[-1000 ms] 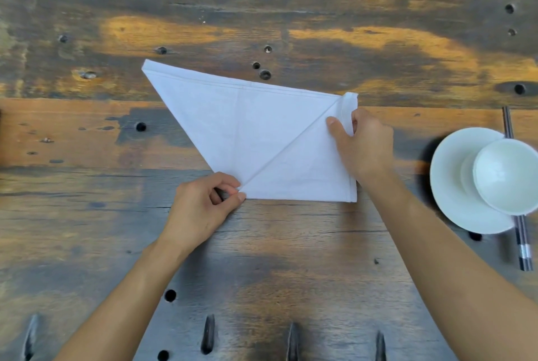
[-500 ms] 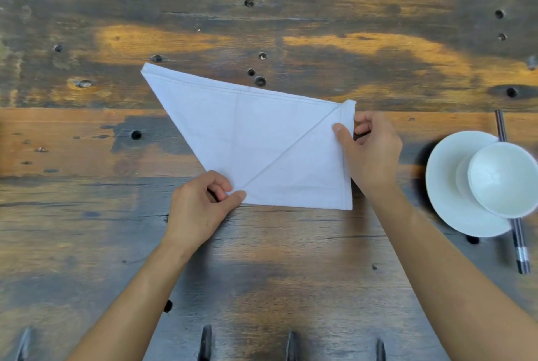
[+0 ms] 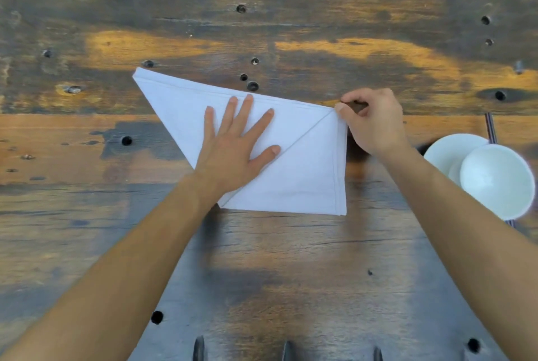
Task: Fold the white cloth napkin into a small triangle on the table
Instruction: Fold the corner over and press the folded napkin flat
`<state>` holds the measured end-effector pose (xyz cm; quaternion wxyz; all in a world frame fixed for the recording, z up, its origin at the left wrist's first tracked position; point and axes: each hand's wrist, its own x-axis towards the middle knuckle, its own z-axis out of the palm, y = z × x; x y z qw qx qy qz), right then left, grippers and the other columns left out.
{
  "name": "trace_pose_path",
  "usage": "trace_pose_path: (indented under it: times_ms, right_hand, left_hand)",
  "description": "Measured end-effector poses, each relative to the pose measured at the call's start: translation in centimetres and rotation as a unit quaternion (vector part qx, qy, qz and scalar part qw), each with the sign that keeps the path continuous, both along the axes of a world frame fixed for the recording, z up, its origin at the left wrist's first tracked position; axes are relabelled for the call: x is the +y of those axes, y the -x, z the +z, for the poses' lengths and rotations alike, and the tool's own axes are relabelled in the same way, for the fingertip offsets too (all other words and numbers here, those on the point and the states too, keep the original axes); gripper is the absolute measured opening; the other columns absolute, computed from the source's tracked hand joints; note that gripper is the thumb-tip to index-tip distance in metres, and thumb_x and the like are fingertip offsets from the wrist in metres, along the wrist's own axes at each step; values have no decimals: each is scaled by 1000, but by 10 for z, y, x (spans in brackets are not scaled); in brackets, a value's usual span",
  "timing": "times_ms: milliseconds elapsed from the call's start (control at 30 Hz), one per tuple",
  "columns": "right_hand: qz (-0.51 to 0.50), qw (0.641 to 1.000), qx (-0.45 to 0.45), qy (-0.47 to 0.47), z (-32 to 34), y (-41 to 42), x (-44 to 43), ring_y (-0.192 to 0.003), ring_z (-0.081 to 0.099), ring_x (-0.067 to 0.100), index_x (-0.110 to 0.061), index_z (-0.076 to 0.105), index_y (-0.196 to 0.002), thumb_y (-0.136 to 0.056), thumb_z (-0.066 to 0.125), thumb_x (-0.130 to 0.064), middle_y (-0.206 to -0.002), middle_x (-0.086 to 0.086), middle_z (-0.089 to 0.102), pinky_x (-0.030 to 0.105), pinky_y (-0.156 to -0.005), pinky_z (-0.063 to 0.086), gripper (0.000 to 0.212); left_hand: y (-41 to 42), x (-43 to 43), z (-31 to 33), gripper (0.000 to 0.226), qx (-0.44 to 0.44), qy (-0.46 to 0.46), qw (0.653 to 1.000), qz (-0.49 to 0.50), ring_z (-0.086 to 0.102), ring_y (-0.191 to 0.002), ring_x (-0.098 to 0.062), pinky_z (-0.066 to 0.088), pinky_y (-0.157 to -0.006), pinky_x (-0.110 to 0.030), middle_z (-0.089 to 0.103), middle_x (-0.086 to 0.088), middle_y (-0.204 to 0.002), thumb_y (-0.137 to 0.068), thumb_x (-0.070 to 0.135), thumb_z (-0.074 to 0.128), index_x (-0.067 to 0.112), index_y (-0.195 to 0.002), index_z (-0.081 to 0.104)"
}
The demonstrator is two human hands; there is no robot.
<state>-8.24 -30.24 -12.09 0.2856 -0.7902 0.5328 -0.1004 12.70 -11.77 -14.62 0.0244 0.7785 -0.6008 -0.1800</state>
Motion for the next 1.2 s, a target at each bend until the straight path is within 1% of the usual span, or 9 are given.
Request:
trace_pose_path:
  times_ms: [100,200,300,367,533,667,800,1033,1200]
  right_hand:
    - [-17,1000,-2,-21,6,-2,-3,-91,63,15,-26,72,-92,-95,64,-31,-95,-5,70,38,-88,51,10]
    - [-29,998,-11,-56,9,1,-4,-78,57,2,-25,68,-93,-97,62,-30,-86,-14,64,35,-88,51,9]
    - [-33,994,-42,-92,11,2,-3,-87,60,9,-25,66,-108,-93,68,-43,-85,-17,63,34,-91,50,23]
    - [-23,994,-42,-102,13,0,-3,-95,60,17,-29,67,-108,-90,72,-46,-85,-13,64,37,-98,49,26]
    - [3,997,-48,-54,20,-3,-1,-89,58,9,-32,69,-97,-90,74,-37,-104,-2,64,14,-83,42,11]
    - [-23,991,-115,-61,21,-4,1,-90,67,5,-27,70,-94,-92,71,-35,-96,-10,71,40,-95,53,8]
    - [-57,975,-175,-125,19,-5,-3,-82,69,17,-31,65,-90,-90,67,-40,-70,-11,71,52,-86,57,8]
    - [-56,990,-106,-72,9,-10,-17,-82,66,14,-29,66,-94,-94,68,-35,-80,-13,68,45,-92,54,6]
    - [2,999,-36,-2,-2,-13,-18,-74,54,12,-23,70,-106,-95,68,-33,-86,-7,63,39,-92,51,16]
  left_hand:
    - [4,-2,-15,75,-48,19,999,2,-4,-160,-28,-2,-123,-65,-4,-2,-174,-96,75,13,42,-163,9]
    - [8,0,-19,73,-60,50,996,31,3,-160,-30,3,-123,-66,4,-3,-174,-97,74,21,41,-162,17]
    - [12,-1,-21,72,-66,60,995,46,4,-160,-29,5,-123,-67,5,-3,-174,-98,74,23,41,-162,18]
    - [12,0,-21,72,-71,66,994,48,5,-160,-29,5,-123,-67,6,-3,-174,-98,74,23,41,-162,19]
    - [14,-1,-22,71,-68,74,993,68,7,-160,-30,6,-123,-68,8,-3,-174,-98,72,26,41,-162,22]
    - [16,-2,-22,71,-57,71,992,92,1,-160,-27,1,-123,-67,4,-1,-174,-98,73,26,42,-162,18]
    - [17,-3,-21,71,-53,67,990,110,-1,-160,-26,-1,-124,-66,2,0,-174,-98,74,24,43,-162,18]
    - [17,-5,-11,78,-23,56,990,124,-4,-160,-23,-4,-124,-63,1,3,-174,-92,80,9,45,-161,19]
    - [16,-2,-10,79,-1,64,990,125,-3,-160,-21,-5,-125,-61,4,4,-174,-92,81,21,42,-160,25]
